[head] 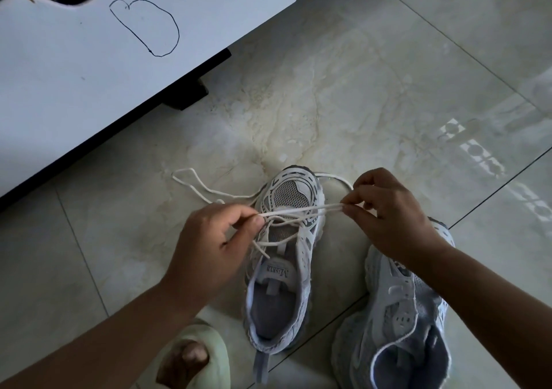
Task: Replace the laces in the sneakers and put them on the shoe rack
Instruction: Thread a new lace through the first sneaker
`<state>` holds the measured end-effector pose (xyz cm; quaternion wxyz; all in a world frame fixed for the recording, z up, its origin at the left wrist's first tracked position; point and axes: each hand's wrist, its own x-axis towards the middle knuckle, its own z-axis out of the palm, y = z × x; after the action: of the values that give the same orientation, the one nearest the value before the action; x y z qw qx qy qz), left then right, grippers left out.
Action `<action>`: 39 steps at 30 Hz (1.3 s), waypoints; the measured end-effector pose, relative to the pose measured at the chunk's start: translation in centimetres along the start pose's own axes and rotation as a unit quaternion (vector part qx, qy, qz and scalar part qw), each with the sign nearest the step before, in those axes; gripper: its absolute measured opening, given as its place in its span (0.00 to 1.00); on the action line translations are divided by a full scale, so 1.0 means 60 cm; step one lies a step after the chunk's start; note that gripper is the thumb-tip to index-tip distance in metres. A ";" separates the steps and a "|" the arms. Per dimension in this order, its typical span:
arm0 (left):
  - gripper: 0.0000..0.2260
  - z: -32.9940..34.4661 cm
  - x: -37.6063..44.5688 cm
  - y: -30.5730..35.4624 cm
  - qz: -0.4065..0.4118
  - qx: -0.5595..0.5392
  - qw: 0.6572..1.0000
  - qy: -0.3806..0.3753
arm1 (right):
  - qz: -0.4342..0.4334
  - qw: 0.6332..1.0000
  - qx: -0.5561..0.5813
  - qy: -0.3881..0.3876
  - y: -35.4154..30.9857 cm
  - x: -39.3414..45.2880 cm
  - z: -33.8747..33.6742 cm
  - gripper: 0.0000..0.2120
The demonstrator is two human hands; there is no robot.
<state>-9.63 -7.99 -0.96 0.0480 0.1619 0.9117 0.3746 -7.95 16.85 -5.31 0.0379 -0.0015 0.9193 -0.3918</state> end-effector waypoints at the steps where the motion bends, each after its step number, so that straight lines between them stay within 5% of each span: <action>1: 0.12 -0.002 -0.004 -0.001 -0.014 -0.013 1.000 -0.004 | 0.014 1.000 -0.012 -0.011 -0.002 -0.002 0.005 0.04; 7: 0.12 0.013 0.006 0.031 0.046 -0.015 0.998 -0.047 | -0.097 0.990 0.098 -0.021 -0.091 -0.021 0.018 0.23; 14: 0.12 0.010 0.015 0.031 0.075 0.004 0.997 -0.033 | -0.127 0.988 0.090 0.023 -0.078 -0.021 0.014 0.06; 19: 0.12 0.013 0.015 0.029 0.079 0.009 0.996 -0.048 | -0.083 0.993 0.085 0.007 -0.082 -0.031 0.021 0.12; 26: 0.12 0.030 0.024 0.017 0.063 0.035 0.995 -0.072 | -0.095 0.993 0.065 0.018 -0.060 -0.029 0.019 0.04; 39: 0.13 0.068 0.002 0.001 0.023 0.066 0.992 -0.103 | -0.090 0.995 -0.035 0.011 -0.046 -0.033 0.041 0.05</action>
<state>-8.90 -5.18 -3.86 0.1222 0.2231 0.9206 0.2963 -5.85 13.21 -4.88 -0.0081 -0.0814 0.9291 -0.3608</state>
